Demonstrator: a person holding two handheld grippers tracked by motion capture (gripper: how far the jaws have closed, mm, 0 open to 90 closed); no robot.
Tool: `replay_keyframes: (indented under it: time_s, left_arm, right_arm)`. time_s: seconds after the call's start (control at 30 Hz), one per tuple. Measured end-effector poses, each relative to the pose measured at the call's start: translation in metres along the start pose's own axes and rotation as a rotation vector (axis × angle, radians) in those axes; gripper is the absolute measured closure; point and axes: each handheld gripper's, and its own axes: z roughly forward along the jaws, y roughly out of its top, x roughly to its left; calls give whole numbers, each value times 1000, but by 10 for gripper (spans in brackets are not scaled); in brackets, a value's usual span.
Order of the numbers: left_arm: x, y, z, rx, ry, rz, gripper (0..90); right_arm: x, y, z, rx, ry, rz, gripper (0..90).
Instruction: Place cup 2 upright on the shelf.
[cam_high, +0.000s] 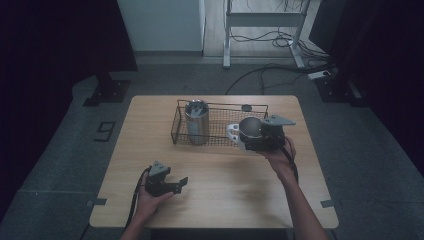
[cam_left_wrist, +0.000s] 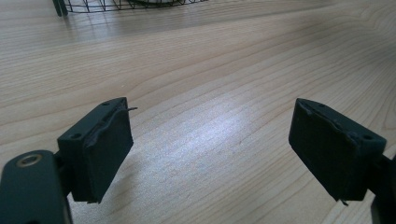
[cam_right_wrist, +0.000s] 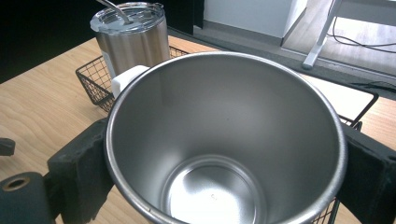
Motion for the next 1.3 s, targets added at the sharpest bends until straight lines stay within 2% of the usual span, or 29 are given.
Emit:
replay_keyframes:
  time_s: [0.6, 1.3]
  left_arm:
    - [0, 0, 0, 5, -2, 1, 138]
    - [1, 0, 0, 10, 1, 6, 141]
  right_arm:
    - [-3, 11, 15, 6, -8, -8, 65]
    - [-20, 16, 36, 16, -27, 17, 65]
